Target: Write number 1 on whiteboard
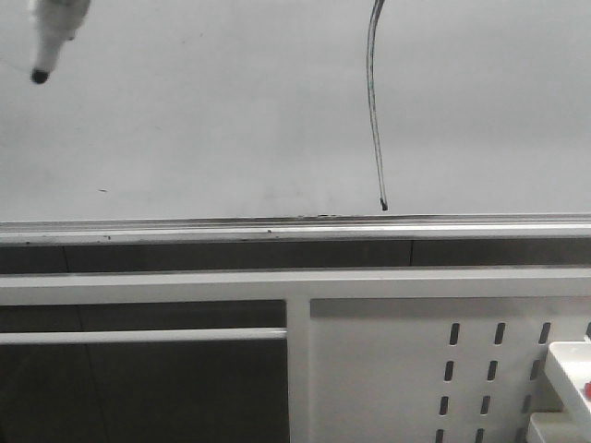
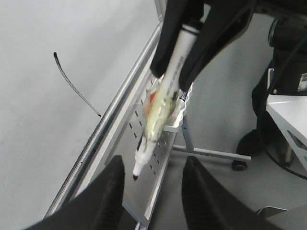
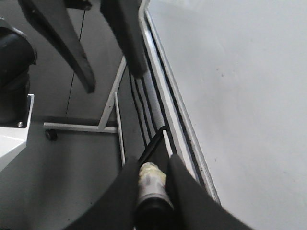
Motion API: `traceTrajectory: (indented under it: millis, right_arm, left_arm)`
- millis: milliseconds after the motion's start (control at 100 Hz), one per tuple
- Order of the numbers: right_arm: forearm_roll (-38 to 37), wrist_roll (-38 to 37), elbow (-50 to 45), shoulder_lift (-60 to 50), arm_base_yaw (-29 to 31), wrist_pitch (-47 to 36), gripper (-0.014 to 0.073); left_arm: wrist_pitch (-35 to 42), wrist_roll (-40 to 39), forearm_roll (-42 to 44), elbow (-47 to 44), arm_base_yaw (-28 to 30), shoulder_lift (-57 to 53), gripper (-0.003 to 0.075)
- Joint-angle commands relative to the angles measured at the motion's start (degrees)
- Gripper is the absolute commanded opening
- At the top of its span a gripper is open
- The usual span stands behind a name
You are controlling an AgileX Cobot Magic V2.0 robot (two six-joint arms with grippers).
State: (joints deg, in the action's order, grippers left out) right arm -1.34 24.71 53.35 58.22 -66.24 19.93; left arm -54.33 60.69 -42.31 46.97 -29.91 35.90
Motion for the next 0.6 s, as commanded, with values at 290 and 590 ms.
traceTrajectory:
  millis: [290,590]
  right_arm:
    - [-4.14,0.75,7.06,3.5,-2.02,-5.79,-0.0077]
    - [-4.14,0.75,7.29,3.5,-3.98,-7.49,-0.0077]
  left_arm:
    - [-2.73,0.98,-3.1,3.61,0.0,2.85,0.0261]
    - [-1.15,0.98,-3.23,3.61,0.0,3.73,0.0204]
